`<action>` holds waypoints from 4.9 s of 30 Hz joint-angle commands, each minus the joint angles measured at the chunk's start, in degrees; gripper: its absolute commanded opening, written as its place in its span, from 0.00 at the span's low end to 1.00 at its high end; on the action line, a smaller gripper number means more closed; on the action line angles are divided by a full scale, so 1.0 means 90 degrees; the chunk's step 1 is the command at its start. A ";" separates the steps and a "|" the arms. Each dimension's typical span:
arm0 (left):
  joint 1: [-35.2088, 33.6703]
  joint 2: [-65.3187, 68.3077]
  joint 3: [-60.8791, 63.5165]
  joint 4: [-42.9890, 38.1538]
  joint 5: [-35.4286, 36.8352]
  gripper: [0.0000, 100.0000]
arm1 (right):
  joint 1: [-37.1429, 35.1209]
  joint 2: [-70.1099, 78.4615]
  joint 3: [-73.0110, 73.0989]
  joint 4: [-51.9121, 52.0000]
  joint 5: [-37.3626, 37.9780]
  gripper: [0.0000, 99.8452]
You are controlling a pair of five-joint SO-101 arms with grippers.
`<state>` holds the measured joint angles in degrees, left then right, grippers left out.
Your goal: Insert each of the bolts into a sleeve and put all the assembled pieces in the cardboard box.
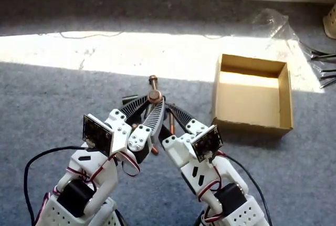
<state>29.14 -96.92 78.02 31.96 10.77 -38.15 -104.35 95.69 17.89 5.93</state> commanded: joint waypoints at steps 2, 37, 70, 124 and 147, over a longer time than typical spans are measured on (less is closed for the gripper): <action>-0.0181 0.0317 -0.0054 -0.0205 -0.0020 0.14 | 0.0063 -0.0093 0.0689 -0.0200 -0.0039 0.00; -0.2017 -0.0230 -0.1197 0.0479 -0.0029 0.25 | 0.0650 -0.0093 0.0659 0.0093 -0.0029 0.00; -0.4322 -0.0835 0.0200 0.1758 -0.0059 0.01 | 0.3990 0.2935 -0.3473 0.2330 0.0821 0.00; -0.4332 -0.0835 0.0708 0.1592 -0.0068 0.01 | 0.2935 0.7712 -0.6696 0.2007 0.0821 0.17; -0.5651 -0.0835 -0.0288 0.2716 -0.0029 0.01 | -0.0239 0.6842 -0.5661 0.2232 0.3370 0.16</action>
<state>-18.24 -104.04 78.37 56.22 10.51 -37.98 -42.81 46.11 38.64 28.97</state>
